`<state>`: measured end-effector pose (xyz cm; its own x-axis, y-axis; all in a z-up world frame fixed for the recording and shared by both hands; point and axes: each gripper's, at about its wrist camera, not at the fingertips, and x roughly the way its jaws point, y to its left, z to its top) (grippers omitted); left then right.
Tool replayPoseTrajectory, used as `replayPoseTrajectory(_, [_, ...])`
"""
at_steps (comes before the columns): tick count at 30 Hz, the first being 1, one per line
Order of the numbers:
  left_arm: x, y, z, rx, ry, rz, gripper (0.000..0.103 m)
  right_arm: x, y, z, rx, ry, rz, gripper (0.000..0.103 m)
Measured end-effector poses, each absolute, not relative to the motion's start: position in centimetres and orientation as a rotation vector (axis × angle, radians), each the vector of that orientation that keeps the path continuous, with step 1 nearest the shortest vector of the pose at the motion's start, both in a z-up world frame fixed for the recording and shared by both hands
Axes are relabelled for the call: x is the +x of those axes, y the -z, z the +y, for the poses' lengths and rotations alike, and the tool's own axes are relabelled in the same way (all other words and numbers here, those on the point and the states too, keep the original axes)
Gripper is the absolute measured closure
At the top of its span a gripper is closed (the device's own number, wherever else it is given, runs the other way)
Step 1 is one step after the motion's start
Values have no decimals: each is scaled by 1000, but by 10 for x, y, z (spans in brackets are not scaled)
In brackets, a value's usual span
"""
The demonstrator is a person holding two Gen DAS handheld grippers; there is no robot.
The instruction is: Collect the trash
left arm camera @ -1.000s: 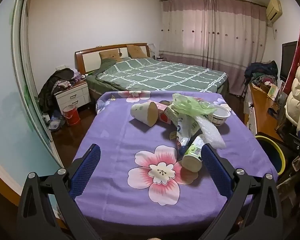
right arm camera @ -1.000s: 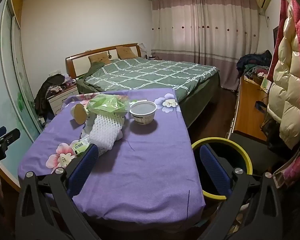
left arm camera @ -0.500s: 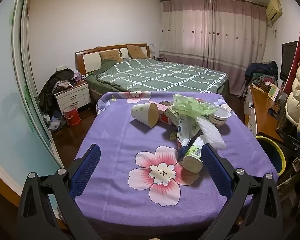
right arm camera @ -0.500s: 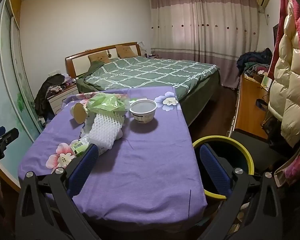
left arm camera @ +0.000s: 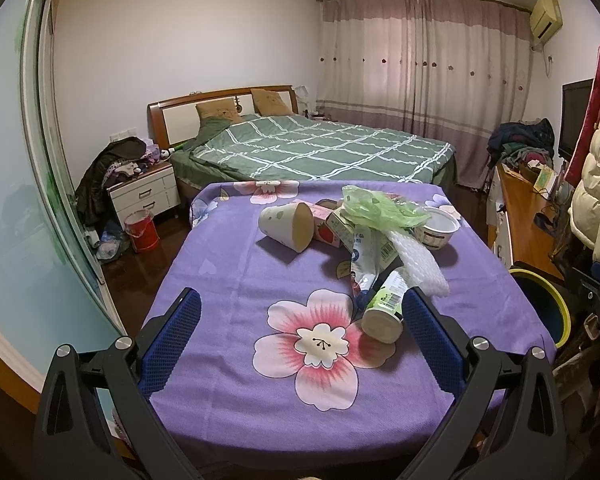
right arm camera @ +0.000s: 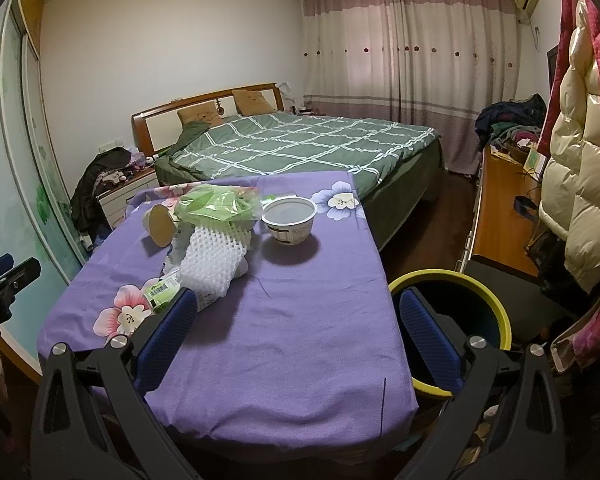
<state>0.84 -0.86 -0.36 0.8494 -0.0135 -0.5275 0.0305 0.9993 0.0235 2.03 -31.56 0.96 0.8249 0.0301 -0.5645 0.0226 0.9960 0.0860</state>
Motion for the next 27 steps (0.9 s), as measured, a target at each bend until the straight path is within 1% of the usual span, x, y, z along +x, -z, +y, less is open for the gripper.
replayPoseTrajectory(27, [9,7,-12,36,25,558,4,26,-6,-312,93,-11,610,6])
